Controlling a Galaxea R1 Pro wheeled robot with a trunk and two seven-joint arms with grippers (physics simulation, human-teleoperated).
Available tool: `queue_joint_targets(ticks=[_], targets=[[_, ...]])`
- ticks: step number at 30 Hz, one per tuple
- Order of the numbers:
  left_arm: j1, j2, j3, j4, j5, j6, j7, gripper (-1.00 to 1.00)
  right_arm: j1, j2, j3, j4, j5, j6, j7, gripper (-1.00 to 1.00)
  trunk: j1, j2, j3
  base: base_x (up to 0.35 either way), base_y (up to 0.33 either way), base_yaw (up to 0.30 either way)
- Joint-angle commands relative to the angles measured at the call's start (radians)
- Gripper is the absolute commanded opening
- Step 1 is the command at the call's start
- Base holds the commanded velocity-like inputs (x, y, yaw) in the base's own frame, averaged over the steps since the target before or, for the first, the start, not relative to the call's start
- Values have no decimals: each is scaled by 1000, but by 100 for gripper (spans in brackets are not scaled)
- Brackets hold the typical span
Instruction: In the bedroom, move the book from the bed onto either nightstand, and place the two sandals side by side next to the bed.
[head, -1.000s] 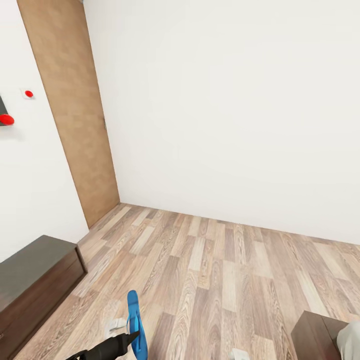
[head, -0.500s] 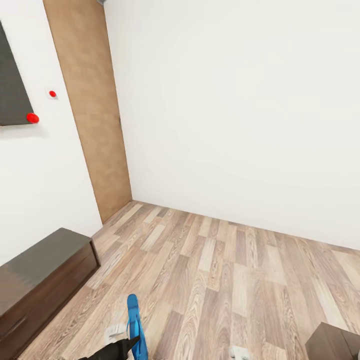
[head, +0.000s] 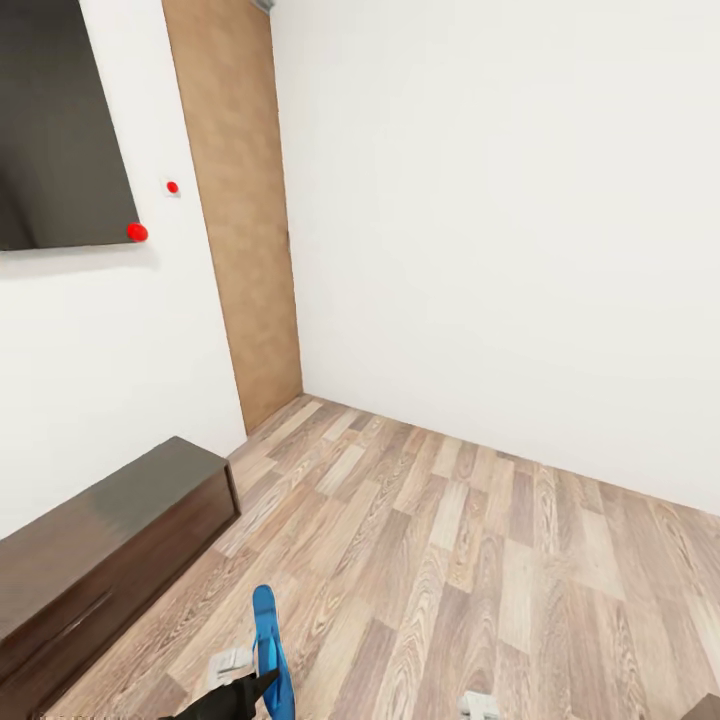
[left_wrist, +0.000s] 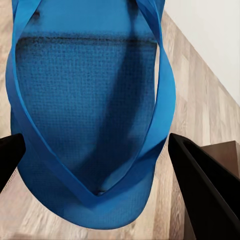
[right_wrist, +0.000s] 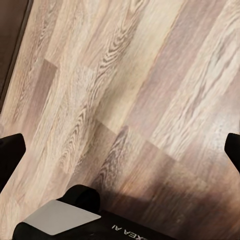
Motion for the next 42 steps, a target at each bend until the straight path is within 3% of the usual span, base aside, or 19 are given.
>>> queue_joint_targets(ticks=[1, 10, 14, 16, 19, 22, 25, 32, 35, 38, 40, 42], targets=[[-1, 0, 0, 2, 4, -2, -3, -100, 0, -1, 8, -2, -11, 7, 1, 100, 0, 0, -1, 0, 0, 274], [-1, 0, -1, 21, 4, -32, -1, -100, 1, -2, 7, 55, -11, 6, 0, 100, 0, 0, -6, 0, 0, 275], [-1, -1, -1, 57, 3, -126, 0, -100, 0, -2, 7, 61, -11, 5, 0, 100, 0, 0, -7, 0, 0, 275], [-1, 0, -1, 60, 4, -142, 7, -100, 0, -2, 7, 61, -11, 5, 0, 100, 0, 0, -8, 0, 0, 275], [-1, 1, 0, 61, 3, -151, 97, -100, 0, -2, 6, 61, -11, 5, 0, 100, 0, 0, -10, 0, 0, 275], [-1, -6, -4, 59, 2, -155, 281, -100, 0, -3, 5, 61, -11, 5, 0, 100, 0, 0, -11, 0, 0, 275], [-1, -22, -12, 59, 0, -156, 361, -100, 0, -4, 5, 61, -11, 5, 0, 100, 0, 0, -13, 0, 0, 275], [-1, -28, -86, 58, -1, -157, 401, -100, 0, -4, 5, 61, -11, 5, 0, 100, 0, 0, -16, 0, 0, 275], [-1, -27, -133, 57, -8, -155, 402, -100, 0, -4, 5, 61, -11, 5, 0, 100, 0, 0, -17, 0, 0, 275], [-1, -27, -205, 57, -48, -154, 400, -100, 0, -4, 4, 61, -11, 5, 1, 100, 0, 0, -19, 0, 0, 275], [-1, -29, -274, 57, -91, -155, 402, -100, 0, -6, 4, 61, -11, 5, 1, 100, 0, 0, -19, 0, 0, 275], [-1, -30, -300, 56, -106, -155, 403, -100, 0, -7, 4, 61, -11, 5, 1, 100, 0, 0, -20, 0, 0, 275]])
